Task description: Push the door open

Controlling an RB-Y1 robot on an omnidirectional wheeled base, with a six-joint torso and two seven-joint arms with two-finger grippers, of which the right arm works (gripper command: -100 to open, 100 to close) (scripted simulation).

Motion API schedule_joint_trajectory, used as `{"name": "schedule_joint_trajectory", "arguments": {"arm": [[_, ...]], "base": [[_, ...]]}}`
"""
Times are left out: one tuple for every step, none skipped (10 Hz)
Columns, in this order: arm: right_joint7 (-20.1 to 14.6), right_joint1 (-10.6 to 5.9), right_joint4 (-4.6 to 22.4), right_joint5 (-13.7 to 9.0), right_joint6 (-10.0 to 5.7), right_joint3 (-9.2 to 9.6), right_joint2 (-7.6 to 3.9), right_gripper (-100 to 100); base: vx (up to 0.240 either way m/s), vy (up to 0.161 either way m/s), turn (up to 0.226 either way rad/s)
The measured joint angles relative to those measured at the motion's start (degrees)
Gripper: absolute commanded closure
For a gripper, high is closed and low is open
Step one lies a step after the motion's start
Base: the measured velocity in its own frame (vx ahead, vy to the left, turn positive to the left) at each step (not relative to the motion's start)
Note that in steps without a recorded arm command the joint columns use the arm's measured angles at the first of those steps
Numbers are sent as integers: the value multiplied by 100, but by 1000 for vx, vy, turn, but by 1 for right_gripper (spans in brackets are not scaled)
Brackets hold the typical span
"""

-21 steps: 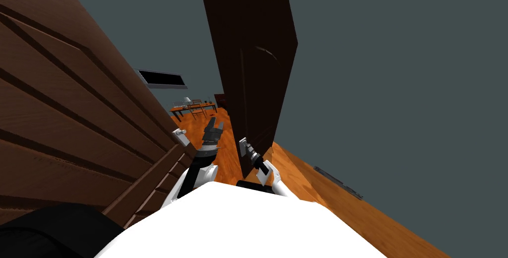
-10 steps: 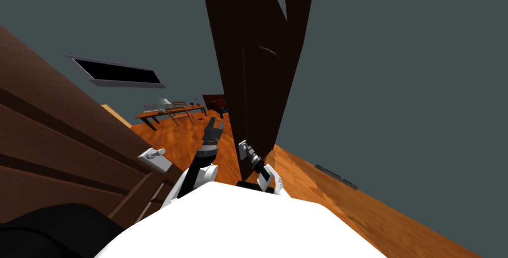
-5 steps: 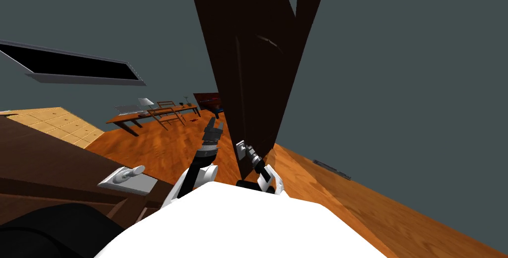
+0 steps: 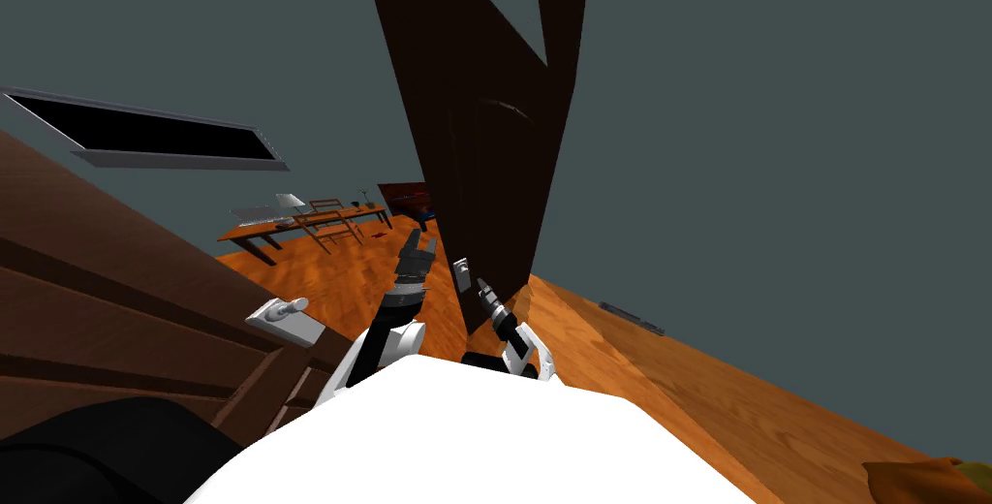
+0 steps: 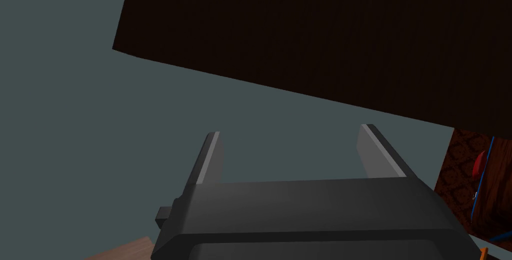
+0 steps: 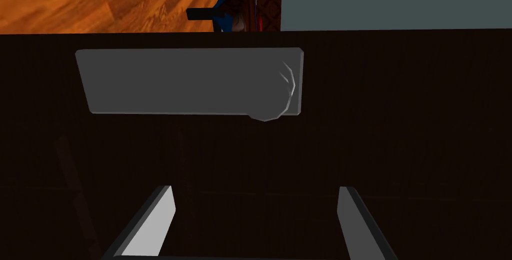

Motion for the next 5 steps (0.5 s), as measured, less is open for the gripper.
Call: {"name": "schedule_joint_trajectory", "arguments": {"arm": [[-24,7,-43,3,17,33,0,-100],[-59,18,-120,3,55,72,-9,-100],[-68,21,-129,3,65,77,-11,-100],[-59,15,-115,0,63,62,-23,-100],[-45,7,-88,-1,53,45,-20,-100]], "base": [[-192,-136,-26],[-90,-57,1],[49,66,39],[109,125,18],[142,171,21]]}}
